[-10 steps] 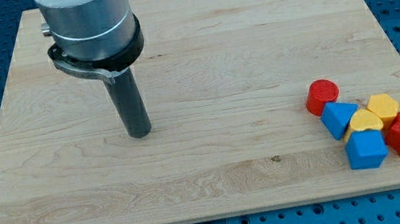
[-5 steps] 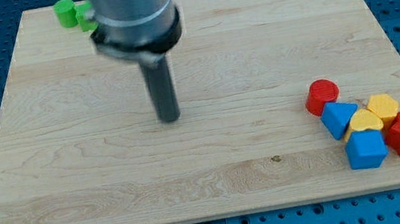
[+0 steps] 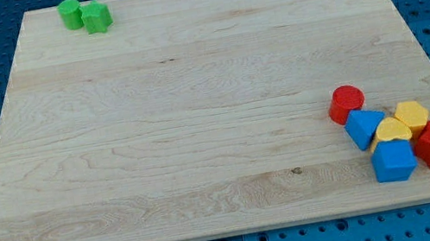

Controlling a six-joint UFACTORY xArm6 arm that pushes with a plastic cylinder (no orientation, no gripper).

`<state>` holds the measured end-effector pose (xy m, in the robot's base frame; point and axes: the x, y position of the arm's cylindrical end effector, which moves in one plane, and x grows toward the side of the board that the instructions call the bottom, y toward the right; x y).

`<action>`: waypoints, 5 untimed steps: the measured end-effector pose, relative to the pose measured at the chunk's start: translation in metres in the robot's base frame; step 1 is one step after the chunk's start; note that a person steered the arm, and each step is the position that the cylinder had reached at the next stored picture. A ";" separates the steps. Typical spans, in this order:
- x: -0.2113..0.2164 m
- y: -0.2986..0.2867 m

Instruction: Slide the group of blocks left a bit

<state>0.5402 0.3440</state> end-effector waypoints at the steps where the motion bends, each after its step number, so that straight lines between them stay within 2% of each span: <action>1: 0.010 0.000; 2: 0.041 -0.028; 5: 0.043 -0.089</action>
<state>0.5830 0.2551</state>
